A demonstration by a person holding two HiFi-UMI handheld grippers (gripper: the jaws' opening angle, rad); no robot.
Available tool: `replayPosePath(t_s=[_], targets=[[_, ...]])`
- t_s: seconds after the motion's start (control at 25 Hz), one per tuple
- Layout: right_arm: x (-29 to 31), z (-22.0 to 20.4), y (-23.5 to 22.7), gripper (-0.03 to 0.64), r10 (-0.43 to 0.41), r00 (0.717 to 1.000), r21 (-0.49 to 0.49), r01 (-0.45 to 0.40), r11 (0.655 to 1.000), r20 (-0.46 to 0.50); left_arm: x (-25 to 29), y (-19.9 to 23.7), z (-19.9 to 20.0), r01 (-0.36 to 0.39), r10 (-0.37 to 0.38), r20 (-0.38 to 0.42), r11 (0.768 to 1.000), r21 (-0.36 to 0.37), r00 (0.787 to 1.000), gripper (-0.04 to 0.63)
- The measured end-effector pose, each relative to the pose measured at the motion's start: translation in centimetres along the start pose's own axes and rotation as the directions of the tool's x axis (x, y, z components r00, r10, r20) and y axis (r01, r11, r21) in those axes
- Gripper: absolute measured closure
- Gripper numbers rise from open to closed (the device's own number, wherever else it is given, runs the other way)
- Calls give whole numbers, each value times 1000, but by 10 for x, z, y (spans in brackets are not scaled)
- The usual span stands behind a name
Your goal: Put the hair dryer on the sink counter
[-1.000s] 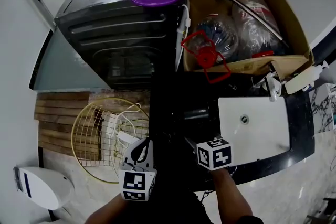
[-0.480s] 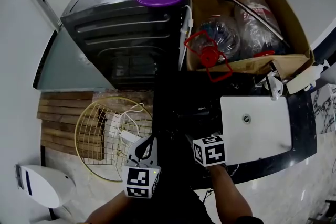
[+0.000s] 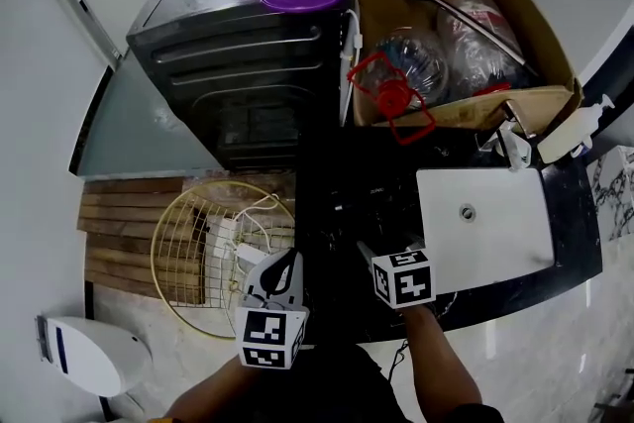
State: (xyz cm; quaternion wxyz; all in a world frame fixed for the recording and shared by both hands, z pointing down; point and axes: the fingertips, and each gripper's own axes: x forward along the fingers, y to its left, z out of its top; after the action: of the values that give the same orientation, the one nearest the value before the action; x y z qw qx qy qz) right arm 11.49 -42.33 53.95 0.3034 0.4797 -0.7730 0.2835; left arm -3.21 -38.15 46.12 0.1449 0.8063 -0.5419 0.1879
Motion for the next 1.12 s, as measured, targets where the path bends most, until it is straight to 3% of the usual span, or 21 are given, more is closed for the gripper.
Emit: replayPosePath(t_s=[0.32, 0.56, 0.88, 1.12], targets=[[-72, -4, 23, 336, -85, 981, 15, 84, 996, 177, -42, -22, 1, 69, -71, 50, 997, 35, 996, 588], [-123, -26, 66, 392, -123, 953, 80, 104, 991, 278, -92, -27, -9, 116, -120, 76, 991, 63, 990, 588], [-171, -71, 137, 537, -197, 916, 119, 165, 979, 350, -161, -28, -31, 164, -175, 125, 982, 95, 976, 588], [-200, -102, 189, 572, -212, 906, 121, 179, 976, 366, -218, -27, -49, 174, -194, 162, 976, 127, 968, 588]])
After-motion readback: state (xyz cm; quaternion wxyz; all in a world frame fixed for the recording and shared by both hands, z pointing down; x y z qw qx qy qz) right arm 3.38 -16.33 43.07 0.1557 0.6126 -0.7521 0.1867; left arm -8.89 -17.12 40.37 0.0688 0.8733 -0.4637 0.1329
